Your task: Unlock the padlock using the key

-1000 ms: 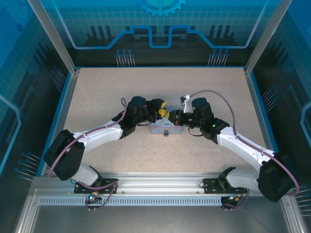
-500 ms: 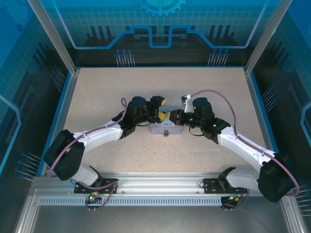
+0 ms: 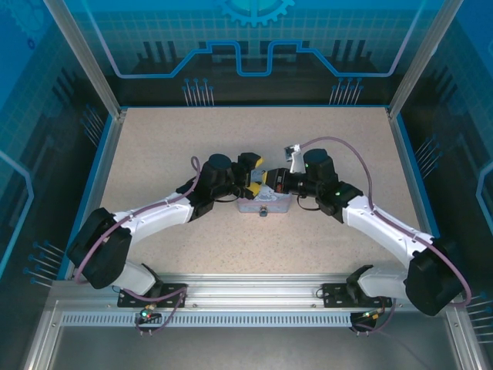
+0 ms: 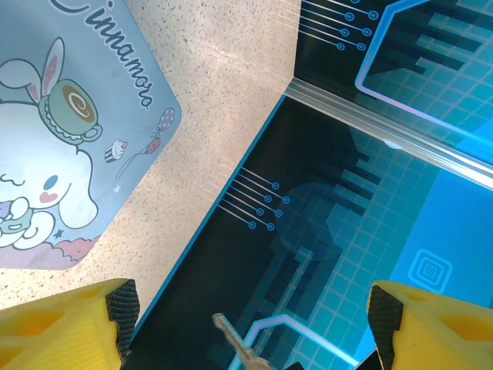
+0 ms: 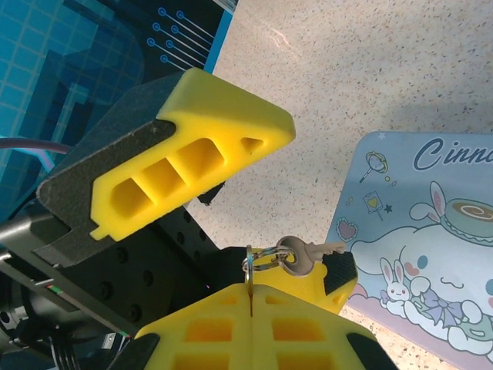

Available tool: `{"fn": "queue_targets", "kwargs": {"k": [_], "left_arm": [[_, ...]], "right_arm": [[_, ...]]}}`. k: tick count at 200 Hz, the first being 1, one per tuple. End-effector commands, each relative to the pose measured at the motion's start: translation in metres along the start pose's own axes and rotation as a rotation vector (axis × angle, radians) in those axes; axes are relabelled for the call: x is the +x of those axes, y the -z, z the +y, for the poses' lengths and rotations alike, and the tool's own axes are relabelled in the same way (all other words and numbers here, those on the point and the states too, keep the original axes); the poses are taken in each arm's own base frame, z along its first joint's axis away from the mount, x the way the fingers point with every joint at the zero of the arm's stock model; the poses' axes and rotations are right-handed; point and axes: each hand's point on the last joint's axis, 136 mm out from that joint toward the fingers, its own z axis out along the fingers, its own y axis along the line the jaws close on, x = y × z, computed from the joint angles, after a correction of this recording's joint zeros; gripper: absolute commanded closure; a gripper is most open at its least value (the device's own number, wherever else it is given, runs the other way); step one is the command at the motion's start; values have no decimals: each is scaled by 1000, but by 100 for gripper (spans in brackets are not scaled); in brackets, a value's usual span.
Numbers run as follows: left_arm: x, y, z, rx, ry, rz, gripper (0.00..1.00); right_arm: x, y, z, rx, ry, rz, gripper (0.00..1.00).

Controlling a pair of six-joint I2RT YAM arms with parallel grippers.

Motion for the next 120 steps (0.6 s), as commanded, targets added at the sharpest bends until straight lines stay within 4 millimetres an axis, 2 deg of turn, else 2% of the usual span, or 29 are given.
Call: {"fn": "queue_targets", "kwargs": {"k": [1,25,72,92,96,120], "left_arm": [[5,-3,-7,27,2,18,22],[5,-5,-11,40,9,21,27],[3,-4,-12,52,15,11,49],[3,-4,-13,54,15,10,54],[3,-4,-13,55,13,9,55],[3,-4,-14,54,11,7,59]], "right_arm": [[-10,-4,25,-55,27,-9,100],[-4,-7,24,-53,31,5,100],[-2,-2,22,-45,33,1,100],[-3,-1,23,-44,35,-3,100],[5,-3,15,-28,26,14,100],[7,-2,14,-27,26,15,100]]}}
